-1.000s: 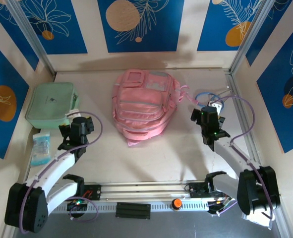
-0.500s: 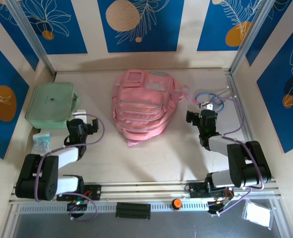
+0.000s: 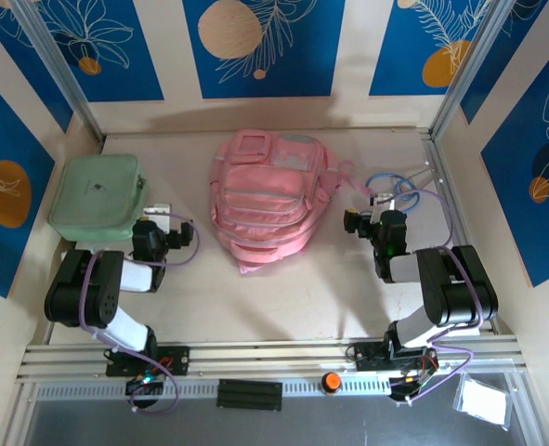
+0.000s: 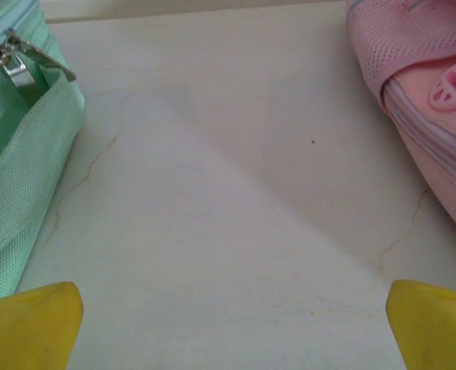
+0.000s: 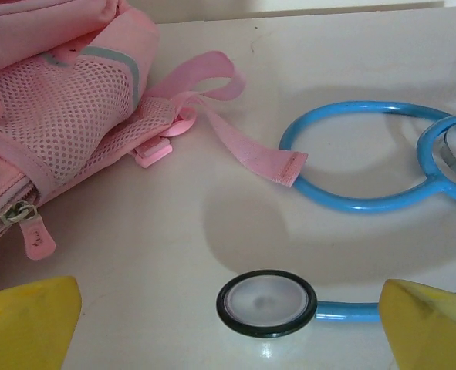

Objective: Pack the student bag

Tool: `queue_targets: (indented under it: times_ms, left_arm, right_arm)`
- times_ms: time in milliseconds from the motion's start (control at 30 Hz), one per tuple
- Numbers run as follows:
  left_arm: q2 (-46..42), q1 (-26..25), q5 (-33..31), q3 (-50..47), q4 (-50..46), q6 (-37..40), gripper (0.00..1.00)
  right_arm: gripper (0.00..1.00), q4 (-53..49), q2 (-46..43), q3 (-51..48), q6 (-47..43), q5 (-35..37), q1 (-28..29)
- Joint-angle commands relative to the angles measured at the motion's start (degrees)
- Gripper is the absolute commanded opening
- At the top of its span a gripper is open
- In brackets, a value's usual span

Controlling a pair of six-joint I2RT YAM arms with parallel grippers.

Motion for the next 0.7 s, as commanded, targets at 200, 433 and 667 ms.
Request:
queue_targets:
  times_ms: [200,433,667]
  left_arm:
    - [0.2,0.4,2.2,2.6,1.1,1.4,1.00]
    - [0.3,0.5,5.0,4.1,-2.0,2.2,1.00]
    - [0.8,0.5,4.8,5.0,-3.2,2.3,1.00]
  right_arm:
    - [0.99,-0.5,0.1,2.6,1.9,-2.2,-2.5]
    - [0.99,-0.6,0.1,2.6,1.9,-2.2,-2.5]
    - [0.99,-0.6,0.1,2.6,1.9,-2.1,-2.5]
